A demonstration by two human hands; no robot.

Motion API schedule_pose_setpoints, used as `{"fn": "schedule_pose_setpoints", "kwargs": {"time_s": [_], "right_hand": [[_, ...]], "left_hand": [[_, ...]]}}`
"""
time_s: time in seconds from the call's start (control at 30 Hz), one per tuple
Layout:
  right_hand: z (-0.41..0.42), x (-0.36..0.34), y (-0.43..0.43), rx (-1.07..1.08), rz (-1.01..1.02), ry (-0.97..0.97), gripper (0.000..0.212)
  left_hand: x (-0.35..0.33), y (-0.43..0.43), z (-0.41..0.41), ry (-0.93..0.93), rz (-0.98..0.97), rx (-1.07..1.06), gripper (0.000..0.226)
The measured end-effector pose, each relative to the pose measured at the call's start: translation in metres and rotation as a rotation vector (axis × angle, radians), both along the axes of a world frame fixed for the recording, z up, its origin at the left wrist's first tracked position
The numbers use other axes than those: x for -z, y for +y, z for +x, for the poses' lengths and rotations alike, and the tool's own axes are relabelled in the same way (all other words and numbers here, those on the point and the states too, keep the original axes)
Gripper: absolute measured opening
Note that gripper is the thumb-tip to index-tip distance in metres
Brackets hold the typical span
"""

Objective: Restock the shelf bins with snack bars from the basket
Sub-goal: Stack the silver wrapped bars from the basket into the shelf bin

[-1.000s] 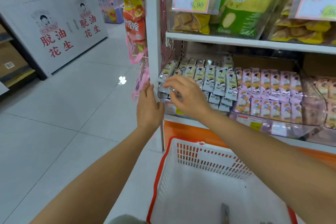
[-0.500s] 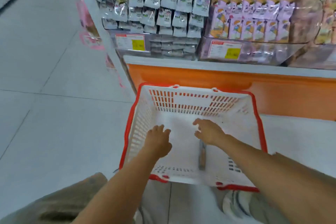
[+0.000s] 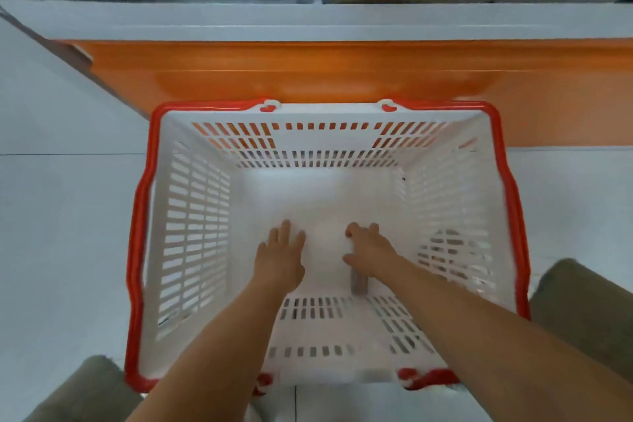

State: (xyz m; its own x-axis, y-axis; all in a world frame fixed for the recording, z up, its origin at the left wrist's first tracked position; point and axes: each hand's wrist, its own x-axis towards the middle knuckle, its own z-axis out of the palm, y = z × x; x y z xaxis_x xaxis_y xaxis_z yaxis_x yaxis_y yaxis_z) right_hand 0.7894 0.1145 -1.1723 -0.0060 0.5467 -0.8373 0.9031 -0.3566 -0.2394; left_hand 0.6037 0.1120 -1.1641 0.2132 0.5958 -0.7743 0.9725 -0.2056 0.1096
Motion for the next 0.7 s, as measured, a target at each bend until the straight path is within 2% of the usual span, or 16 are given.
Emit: {"fn": "schedule_pose_setpoints", "kwargs": {"time_s": [0.13,0.2,0.3,0.37,0.5,0.57,0.7], "right_hand": [[0.002,0.009,-0.003,0.111,0.092,0.007,0.034],[0.003,0.007,-0.001,0.174,0.115,0.079,0.036],[0.006,-0.004,0.007,0.326,0.189,0.259,0.041],[0.007,-0.016,0.014,0.414,0.247,0.38,0.048],[0.004,-0.056,0.027,0.612,0.265,0.634,0.054],[0.001,-0.079,0.032,0.653,0.259,0.729,0.055],[-0.014,-0.126,0.038,0.711,0.245,0.849,0.072]], "left_hand": [[0.004,-0.006,0.001,0.021,0.007,0.025,0.071],[0.002,-0.004,0.0,0.006,-0.02,0.005,0.068],[-0.009,0.006,0.003,-0.092,-0.026,-0.124,0.052],[-0.022,0.012,0.009,-0.23,-0.06,-0.33,0.041],[-0.061,0.016,0.013,-0.63,-0.353,-0.932,0.032],[-0.08,0.014,0.009,-0.715,-0.291,-0.988,0.029],[-0.123,0.008,-0.005,-0.783,0.019,-0.946,0.025]]}}
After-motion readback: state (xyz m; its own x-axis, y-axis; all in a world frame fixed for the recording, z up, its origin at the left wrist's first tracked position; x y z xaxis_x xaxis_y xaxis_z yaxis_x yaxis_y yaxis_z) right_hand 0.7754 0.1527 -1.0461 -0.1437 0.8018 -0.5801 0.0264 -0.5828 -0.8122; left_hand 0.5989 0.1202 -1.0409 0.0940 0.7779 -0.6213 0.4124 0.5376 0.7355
